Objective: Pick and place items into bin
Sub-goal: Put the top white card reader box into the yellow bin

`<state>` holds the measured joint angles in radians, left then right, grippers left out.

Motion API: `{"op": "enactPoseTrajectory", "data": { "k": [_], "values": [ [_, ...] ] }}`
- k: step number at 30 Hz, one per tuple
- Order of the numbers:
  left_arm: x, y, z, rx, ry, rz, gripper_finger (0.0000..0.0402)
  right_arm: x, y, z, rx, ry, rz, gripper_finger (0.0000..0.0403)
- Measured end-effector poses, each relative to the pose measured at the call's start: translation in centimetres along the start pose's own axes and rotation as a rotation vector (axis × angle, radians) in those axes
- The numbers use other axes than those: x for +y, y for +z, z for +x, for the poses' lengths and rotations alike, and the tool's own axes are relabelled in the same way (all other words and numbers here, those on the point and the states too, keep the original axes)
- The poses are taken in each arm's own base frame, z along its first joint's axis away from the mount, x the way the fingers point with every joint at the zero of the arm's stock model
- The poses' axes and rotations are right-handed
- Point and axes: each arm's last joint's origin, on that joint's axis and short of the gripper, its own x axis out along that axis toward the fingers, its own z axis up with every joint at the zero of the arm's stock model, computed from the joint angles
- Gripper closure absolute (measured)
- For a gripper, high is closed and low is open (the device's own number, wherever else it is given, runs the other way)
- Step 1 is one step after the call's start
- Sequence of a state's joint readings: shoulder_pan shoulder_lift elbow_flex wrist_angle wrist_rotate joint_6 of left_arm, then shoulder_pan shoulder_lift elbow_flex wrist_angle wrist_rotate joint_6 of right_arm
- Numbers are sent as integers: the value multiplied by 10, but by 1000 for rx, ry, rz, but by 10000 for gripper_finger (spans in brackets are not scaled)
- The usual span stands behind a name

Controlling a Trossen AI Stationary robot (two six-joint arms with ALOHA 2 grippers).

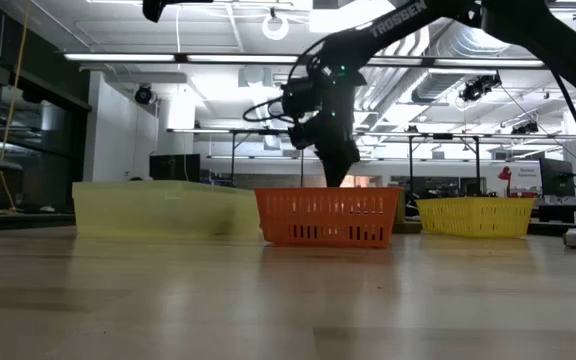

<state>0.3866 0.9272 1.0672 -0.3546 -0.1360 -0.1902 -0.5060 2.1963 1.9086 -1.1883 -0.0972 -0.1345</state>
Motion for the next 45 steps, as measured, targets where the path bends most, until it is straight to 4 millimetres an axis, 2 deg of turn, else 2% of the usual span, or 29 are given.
{"op": "enactPoseTrajectory", "data": {
  "k": [13, 21, 26, 30, 34, 45],
  "values": [
    [0, 0, 0, 1, 12, 37, 277, 5, 1, -49, 20, -21, 28, 402],
    [1, -1, 0, 9, 17, 49, 277, 5, -11, -75, 98, -117, 136, 402],
    [1, -1, 0, 9, 16, 87, 277, 6, -23, -99, 48, -153, 215, 402],
    [1, -1, 0, 5, 16, 105, 277, 4, -42, -122, 7, -195, 304, 402],
    [1, 0, 0, 3, 15, 126, 277, 3, -72, -135, 8, -239, 406, 402],
    [0, 0, 0, 2, 15, 138, 277, 11, -156, -126, 95, -326, 653, 402]
  ]
}}
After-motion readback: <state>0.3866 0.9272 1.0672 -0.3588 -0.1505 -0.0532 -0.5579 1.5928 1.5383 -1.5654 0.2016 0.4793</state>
